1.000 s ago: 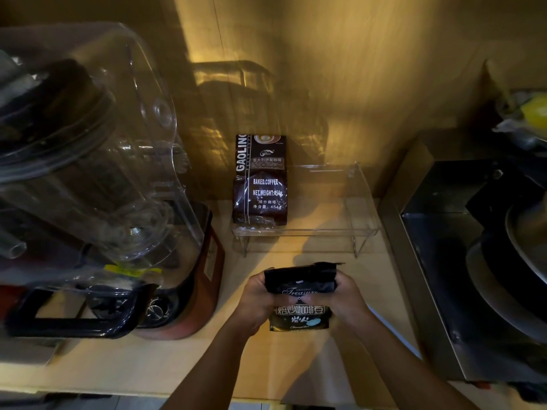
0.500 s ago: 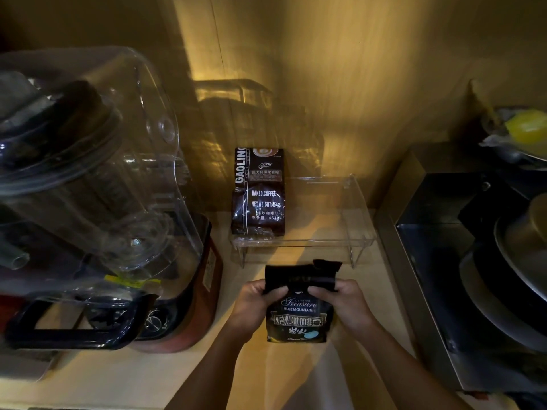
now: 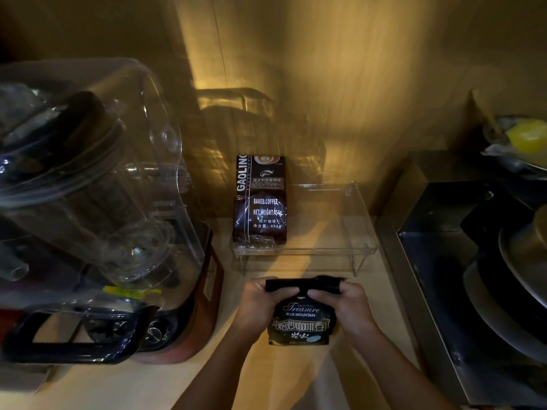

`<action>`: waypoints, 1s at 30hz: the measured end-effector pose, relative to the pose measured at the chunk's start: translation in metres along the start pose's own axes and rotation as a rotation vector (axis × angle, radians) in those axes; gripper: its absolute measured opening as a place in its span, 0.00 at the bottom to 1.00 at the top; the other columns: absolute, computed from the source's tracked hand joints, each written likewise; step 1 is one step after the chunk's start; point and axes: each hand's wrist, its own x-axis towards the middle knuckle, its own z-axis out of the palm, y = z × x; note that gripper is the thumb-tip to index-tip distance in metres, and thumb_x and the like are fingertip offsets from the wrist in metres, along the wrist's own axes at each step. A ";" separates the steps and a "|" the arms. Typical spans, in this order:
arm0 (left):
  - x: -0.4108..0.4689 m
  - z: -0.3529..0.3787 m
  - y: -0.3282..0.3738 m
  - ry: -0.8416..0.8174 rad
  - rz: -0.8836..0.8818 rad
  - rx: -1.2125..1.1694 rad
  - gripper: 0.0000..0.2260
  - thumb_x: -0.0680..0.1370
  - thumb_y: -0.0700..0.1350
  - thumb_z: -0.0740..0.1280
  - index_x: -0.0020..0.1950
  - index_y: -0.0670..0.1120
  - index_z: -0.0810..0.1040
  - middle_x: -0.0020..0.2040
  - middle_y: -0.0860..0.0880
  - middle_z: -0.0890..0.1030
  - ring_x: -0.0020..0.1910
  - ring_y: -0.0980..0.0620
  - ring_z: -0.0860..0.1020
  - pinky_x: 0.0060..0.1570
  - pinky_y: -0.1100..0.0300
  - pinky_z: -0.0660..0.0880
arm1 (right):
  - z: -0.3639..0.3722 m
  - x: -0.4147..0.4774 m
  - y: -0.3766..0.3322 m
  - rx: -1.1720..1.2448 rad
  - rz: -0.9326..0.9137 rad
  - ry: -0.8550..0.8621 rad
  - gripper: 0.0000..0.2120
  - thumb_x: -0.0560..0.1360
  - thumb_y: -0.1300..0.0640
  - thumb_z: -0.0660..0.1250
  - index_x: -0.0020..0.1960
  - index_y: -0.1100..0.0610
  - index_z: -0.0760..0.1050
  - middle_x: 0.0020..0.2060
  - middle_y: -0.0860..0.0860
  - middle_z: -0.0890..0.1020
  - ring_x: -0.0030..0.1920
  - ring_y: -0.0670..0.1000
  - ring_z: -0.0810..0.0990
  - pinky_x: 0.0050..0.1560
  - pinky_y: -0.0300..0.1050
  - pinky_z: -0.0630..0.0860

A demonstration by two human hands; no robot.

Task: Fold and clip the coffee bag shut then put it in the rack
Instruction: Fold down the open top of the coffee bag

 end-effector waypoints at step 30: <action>0.035 -0.020 0.032 0.017 0.248 0.159 0.06 0.72 0.38 0.68 0.41 0.48 0.82 0.35 0.55 0.85 0.38 0.57 0.82 0.35 0.70 0.75 | 0.001 0.032 -0.026 -0.109 -0.223 0.087 0.03 0.66 0.65 0.72 0.37 0.58 0.81 0.33 0.54 0.85 0.34 0.49 0.83 0.30 0.36 0.78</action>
